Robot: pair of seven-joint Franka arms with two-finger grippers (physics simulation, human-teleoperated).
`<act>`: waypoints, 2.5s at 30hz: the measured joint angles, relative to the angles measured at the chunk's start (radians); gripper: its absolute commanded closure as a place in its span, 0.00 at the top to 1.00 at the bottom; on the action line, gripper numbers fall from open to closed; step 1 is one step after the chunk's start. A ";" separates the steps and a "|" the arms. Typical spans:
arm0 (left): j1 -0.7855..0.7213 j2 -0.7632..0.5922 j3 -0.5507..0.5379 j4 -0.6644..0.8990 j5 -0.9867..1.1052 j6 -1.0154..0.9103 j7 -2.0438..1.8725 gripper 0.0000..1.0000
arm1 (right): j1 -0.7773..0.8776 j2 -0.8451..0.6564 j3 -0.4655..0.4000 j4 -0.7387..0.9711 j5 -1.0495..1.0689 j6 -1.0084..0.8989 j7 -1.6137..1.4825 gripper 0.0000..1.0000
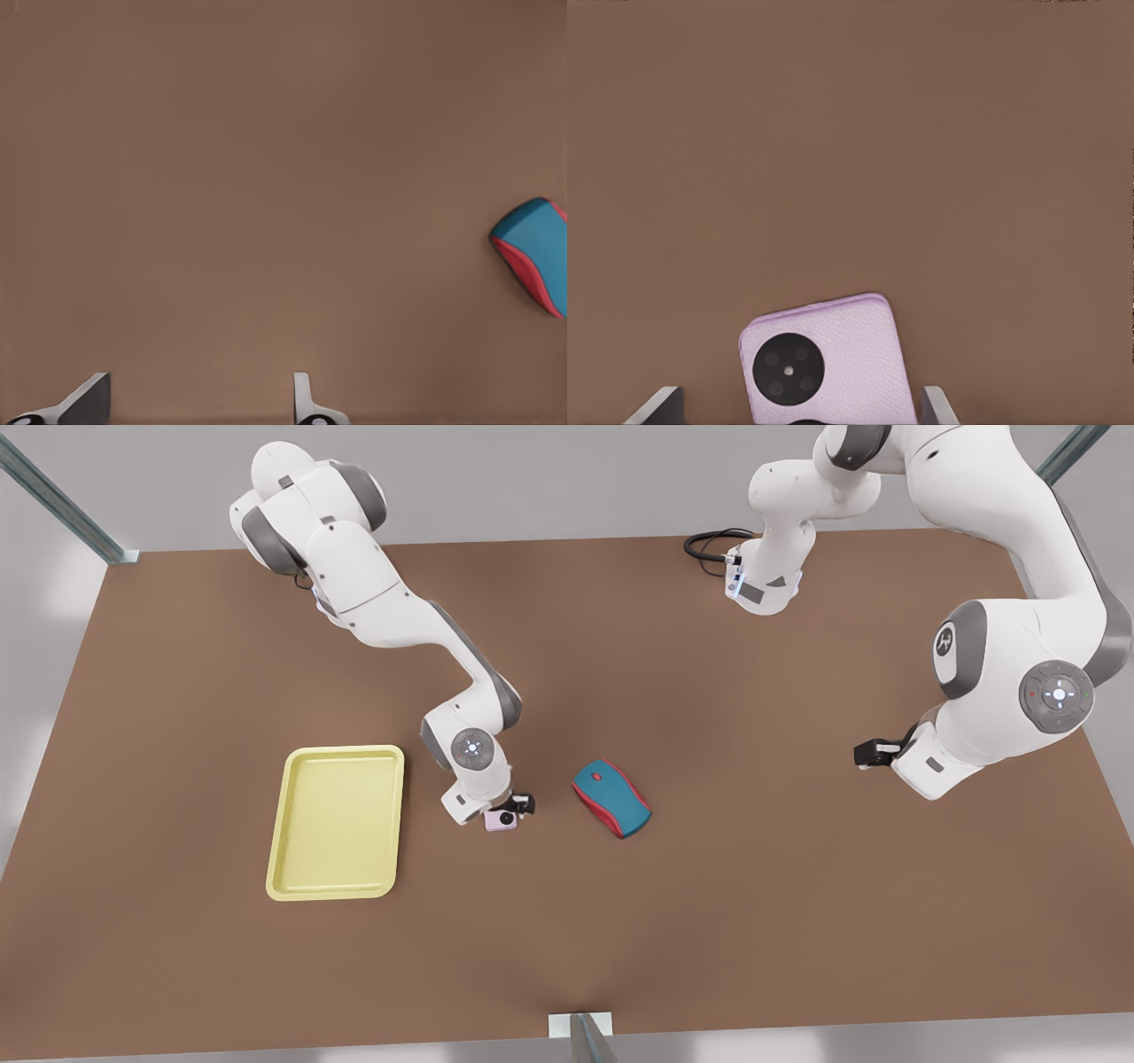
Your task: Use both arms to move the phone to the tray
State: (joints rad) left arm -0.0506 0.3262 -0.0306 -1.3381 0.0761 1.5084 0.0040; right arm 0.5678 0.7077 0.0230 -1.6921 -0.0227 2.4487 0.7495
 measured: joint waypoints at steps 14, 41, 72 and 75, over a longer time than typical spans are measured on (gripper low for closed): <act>0.000 0.006 0.000 -0.003 0.000 0.000 0.036 1.00 | 0.006 0.029 0.002 -0.038 -0.088 0.073 0.080 1.00; 0.000 0.009 0.000 -0.002 0.000 -0.001 0.058 1.00 | -0.047 -0.024 0.002 -0.033 -0.084 0.066 0.074 0.79; -0.001 0.000 0.003 0.005 -0.026 -0.002 -0.038 1.00 | -0.499 -0.526 -0.007 0.202 -0.043 -0.491 -0.577 1.00; -0.001 0.000 0.002 0.005 -0.027 -0.002 -0.060 1.00 | -0.543 -0.538 -0.104 0.308 0.001 -0.654 -0.607 1.00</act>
State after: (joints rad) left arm -0.0516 0.3264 -0.0287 -1.3335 0.0493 1.5067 -0.0559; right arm 0.0248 0.1700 -0.0808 -1.3841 -0.0217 1.7948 0.1422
